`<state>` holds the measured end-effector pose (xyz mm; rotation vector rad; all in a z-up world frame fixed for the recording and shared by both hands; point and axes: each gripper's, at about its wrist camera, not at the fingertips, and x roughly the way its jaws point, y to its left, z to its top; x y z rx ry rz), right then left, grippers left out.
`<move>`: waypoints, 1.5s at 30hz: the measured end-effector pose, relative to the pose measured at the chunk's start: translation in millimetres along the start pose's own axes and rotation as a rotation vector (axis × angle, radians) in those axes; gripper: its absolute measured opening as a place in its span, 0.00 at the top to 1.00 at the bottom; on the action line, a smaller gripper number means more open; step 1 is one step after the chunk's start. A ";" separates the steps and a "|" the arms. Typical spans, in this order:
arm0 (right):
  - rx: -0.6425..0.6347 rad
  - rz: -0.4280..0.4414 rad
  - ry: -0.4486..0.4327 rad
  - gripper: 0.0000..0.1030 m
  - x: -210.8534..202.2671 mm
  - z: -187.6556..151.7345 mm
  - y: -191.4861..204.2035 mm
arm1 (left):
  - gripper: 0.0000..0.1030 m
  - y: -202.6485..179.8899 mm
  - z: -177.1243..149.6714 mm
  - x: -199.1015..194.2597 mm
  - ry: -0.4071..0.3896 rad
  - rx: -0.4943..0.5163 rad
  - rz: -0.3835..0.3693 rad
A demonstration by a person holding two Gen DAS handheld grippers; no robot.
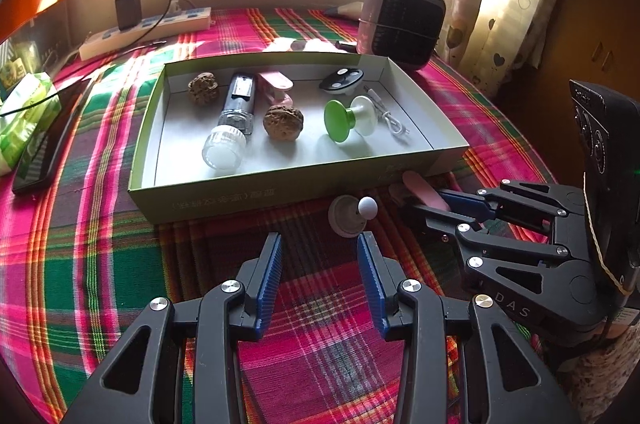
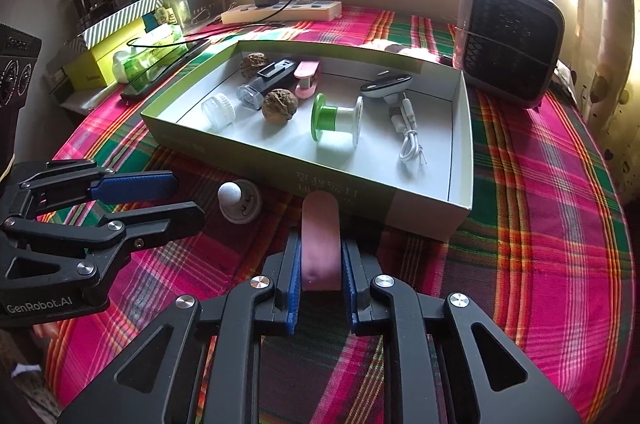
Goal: Organize objects
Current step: 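Withdraw both open grippers from the box toward the white knob and pink clip, then grasp the white knob with the left gripper while the right gripper grasps the pink clip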
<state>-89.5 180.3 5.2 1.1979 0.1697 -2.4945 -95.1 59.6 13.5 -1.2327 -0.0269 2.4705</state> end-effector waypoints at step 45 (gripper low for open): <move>0.039 -0.003 -0.001 0.82 -14.7 -16.1 -26.6 | 0.77 -19.2 13.0 25.4 -0.009 -0.006 0.075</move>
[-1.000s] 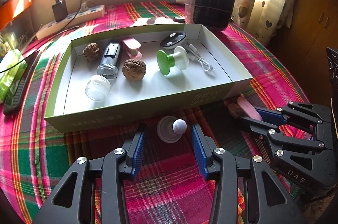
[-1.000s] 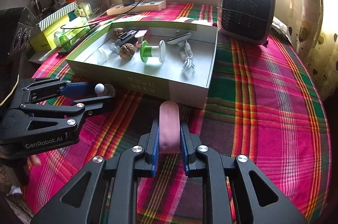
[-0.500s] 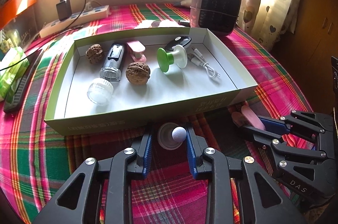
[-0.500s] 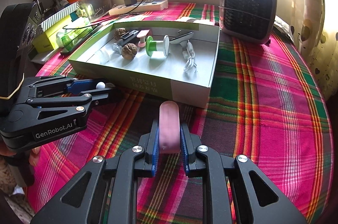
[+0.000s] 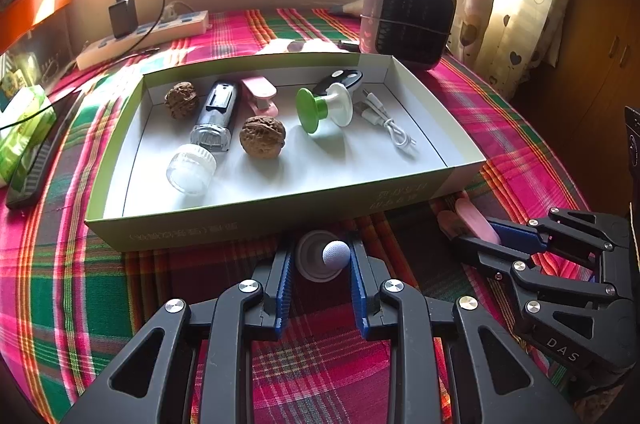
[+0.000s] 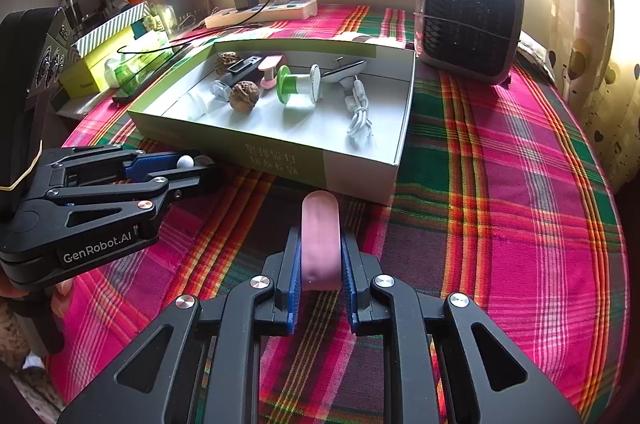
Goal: Organize objects
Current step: 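Grasp the white knob with the left gripper while the right gripper grasps the pink clip, then carry the white knob and pink clip over the white box with both grippers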
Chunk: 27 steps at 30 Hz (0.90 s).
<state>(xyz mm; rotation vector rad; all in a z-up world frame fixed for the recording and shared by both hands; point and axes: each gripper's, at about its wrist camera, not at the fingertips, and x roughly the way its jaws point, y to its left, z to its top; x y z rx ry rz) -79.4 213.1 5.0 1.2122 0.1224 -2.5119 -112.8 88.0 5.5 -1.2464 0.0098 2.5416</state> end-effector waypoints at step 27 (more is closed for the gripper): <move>-0.002 -0.013 -0.033 0.82 -13.8 7.6 9.0 | 0.78 0.1 0.9 -23.1 -0.044 0.014 -0.005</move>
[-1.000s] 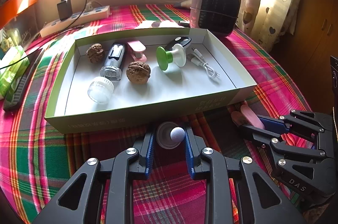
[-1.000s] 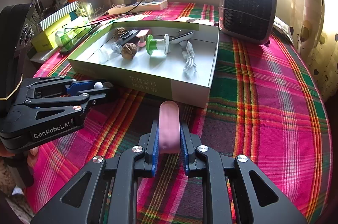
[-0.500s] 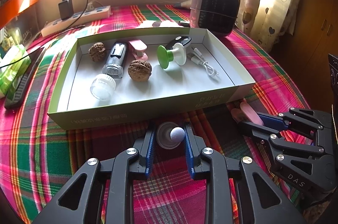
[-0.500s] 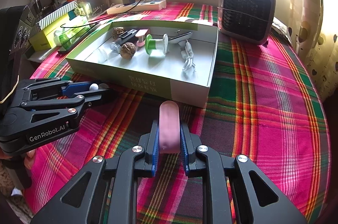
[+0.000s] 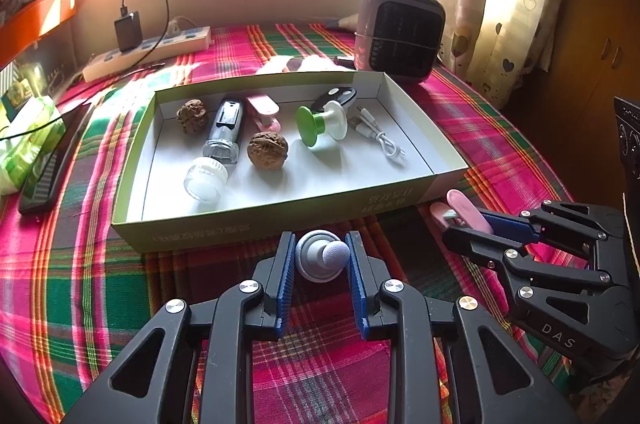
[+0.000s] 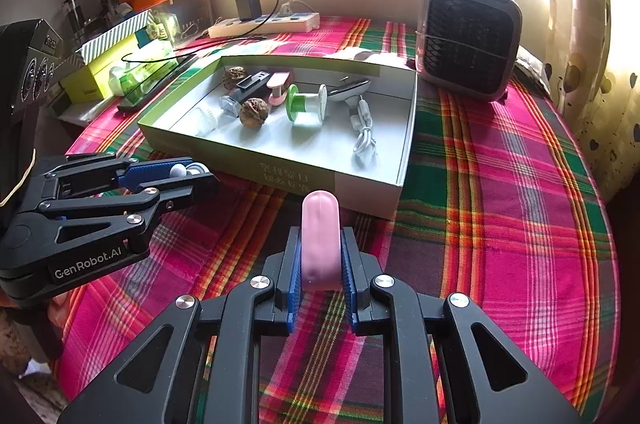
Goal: Organize objects
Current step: 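Carry the white knob and pink clip over the white box with both grippers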
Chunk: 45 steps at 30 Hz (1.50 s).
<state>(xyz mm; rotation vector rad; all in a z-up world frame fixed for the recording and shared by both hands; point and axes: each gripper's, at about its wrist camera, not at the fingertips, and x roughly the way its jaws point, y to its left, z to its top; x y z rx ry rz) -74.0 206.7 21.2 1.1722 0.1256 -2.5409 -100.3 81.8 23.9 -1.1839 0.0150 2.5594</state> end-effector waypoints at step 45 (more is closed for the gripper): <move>-0.044 -0.051 -0.160 0.82 -11.0 110.8 7.6 | 0.78 43.0 67.8 -20.3 -0.108 -0.026 0.025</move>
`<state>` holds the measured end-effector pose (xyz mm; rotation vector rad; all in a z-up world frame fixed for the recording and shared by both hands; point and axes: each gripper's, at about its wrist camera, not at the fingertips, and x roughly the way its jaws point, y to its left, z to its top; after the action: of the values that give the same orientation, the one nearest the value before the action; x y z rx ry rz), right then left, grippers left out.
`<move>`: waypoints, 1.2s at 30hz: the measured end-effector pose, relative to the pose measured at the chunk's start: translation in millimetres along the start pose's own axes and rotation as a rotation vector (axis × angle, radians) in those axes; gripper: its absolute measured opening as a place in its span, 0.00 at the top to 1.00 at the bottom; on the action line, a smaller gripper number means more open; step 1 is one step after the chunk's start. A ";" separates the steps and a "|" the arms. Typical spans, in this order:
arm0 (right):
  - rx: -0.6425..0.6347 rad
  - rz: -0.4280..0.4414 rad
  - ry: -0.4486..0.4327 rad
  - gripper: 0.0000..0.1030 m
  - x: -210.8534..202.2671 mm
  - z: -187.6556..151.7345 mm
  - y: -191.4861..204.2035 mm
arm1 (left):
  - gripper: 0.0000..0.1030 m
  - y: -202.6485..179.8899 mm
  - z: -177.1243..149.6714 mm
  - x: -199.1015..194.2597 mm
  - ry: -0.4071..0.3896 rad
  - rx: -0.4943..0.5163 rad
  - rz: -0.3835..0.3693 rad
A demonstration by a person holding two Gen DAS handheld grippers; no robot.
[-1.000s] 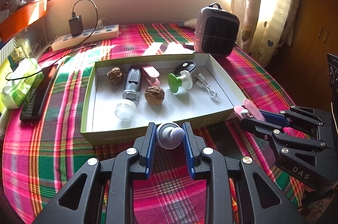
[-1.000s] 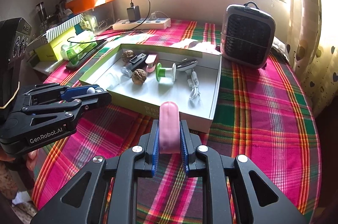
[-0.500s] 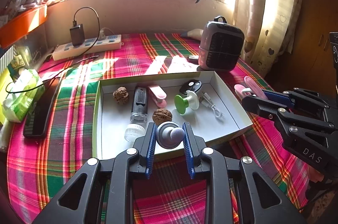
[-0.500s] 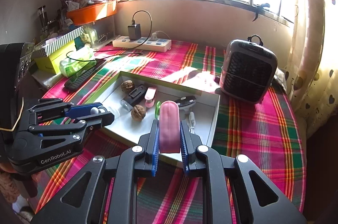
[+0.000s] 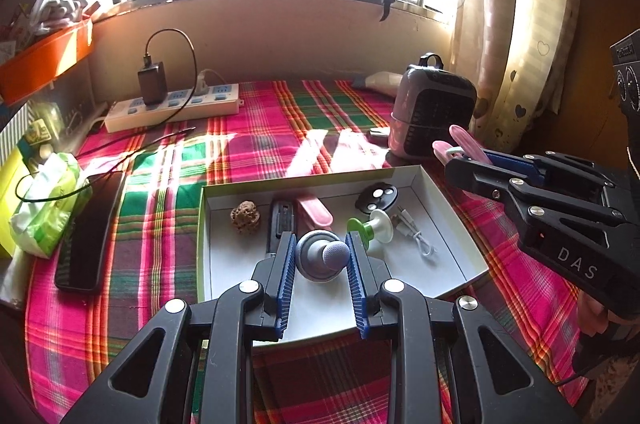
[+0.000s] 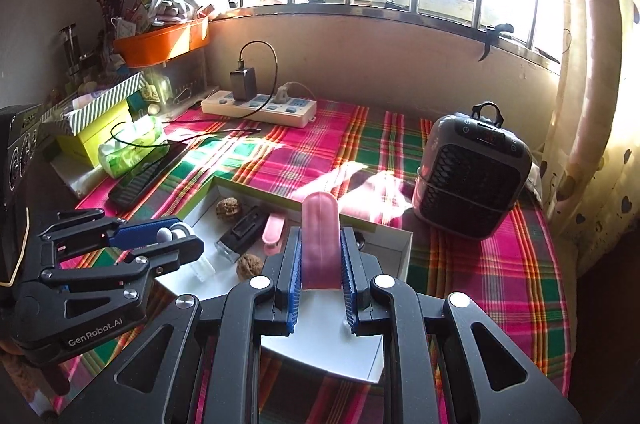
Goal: Organize objects
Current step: 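Carry the white knob and pink clip over the white box with both grippers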
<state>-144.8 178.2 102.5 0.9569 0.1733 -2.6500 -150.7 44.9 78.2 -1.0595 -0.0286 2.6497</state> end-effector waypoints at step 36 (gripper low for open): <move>0.112 0.124 0.268 0.82 119.0 6.0 -6.7 | 0.78 16.4 -17.6 46.3 0.105 -0.039 0.000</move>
<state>-237.1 153.0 31.1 1.3136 0.0248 -2.4324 -174.9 40.2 32.2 -1.2091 -0.0595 2.5997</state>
